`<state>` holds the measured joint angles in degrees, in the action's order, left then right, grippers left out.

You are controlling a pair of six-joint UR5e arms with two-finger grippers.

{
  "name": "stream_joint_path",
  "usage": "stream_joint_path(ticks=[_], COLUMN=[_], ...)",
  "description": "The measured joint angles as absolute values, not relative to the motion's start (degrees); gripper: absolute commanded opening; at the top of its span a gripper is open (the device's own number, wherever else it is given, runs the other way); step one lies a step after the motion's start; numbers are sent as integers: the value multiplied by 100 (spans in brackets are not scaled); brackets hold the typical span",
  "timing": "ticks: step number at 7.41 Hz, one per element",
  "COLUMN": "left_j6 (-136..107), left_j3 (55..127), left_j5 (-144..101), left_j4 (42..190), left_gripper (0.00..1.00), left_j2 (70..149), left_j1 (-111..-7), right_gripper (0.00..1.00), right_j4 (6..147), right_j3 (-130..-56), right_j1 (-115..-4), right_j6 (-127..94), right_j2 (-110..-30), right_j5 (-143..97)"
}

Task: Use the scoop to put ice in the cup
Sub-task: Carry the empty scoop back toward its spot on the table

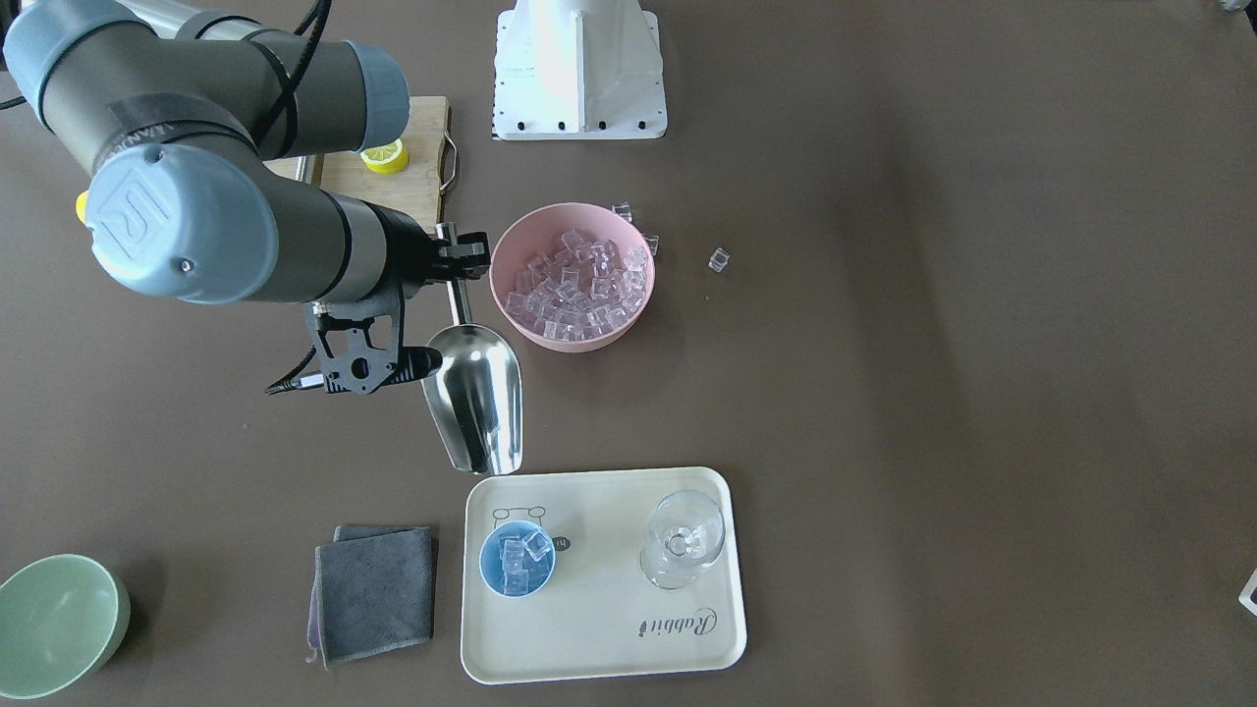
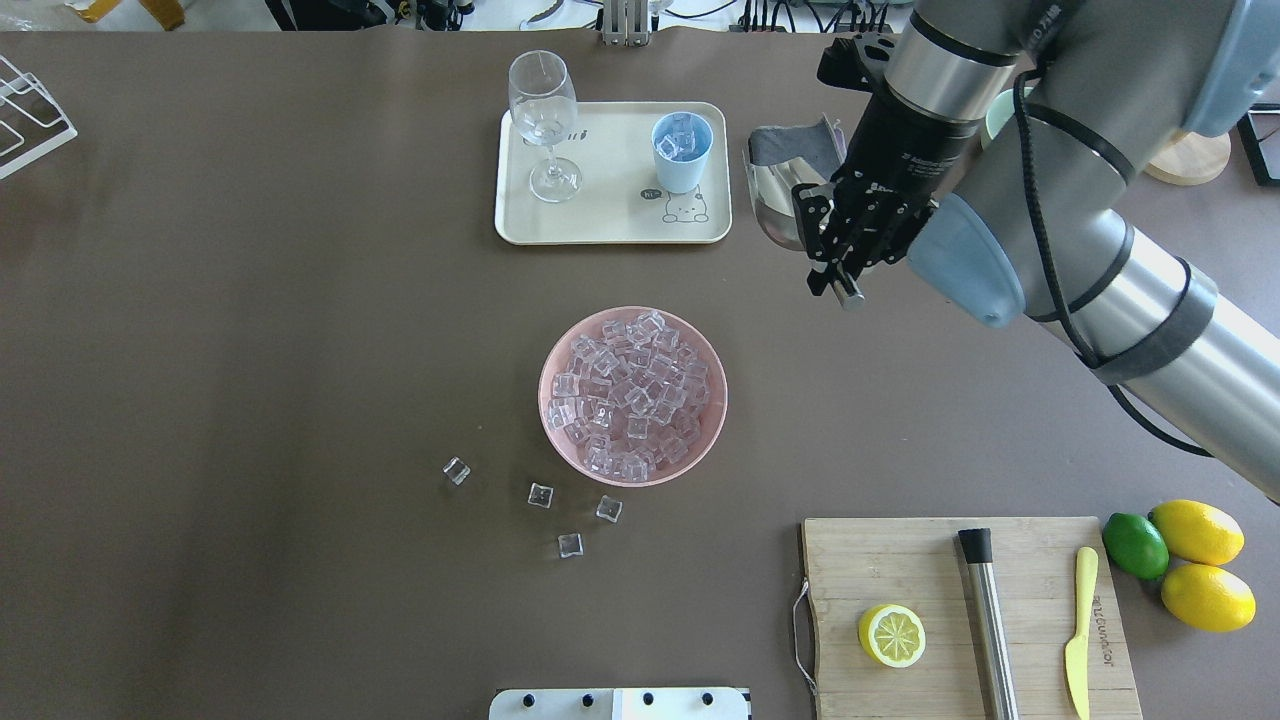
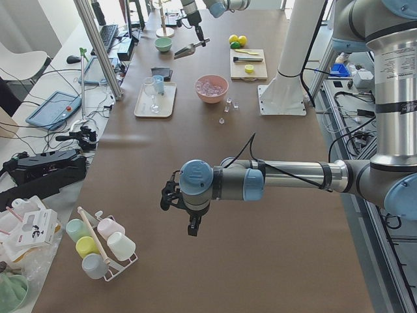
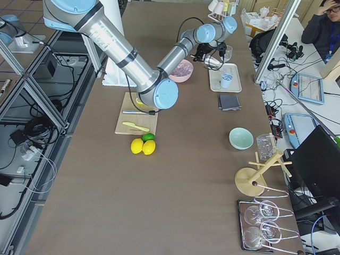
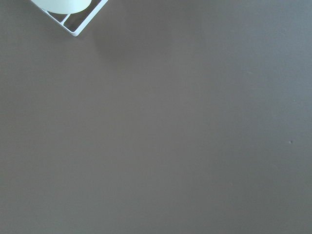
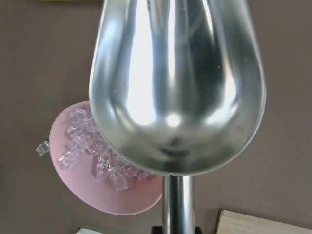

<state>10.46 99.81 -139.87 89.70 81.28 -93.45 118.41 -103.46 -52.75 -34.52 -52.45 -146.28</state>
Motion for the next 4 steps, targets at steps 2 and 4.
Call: stream_joint_path(ticks=[2, 4], left_j6=[1046, 1046], left_j3=[9982, 9986], left_j5=[-13985, -13983], left_j4=[8970, 8970], left_gripper=[99, 99], left_j2=[8130, 8137], left_j1=[-9345, -9343], right_gripper=[0, 0], right_j4=[11841, 11591], right_j3=[-11095, -11374], right_j1=[-5111, -4924], right_j6=[-3518, -3557], right_j2=[-6006, -6731], right_j5=[-13959, -13566])
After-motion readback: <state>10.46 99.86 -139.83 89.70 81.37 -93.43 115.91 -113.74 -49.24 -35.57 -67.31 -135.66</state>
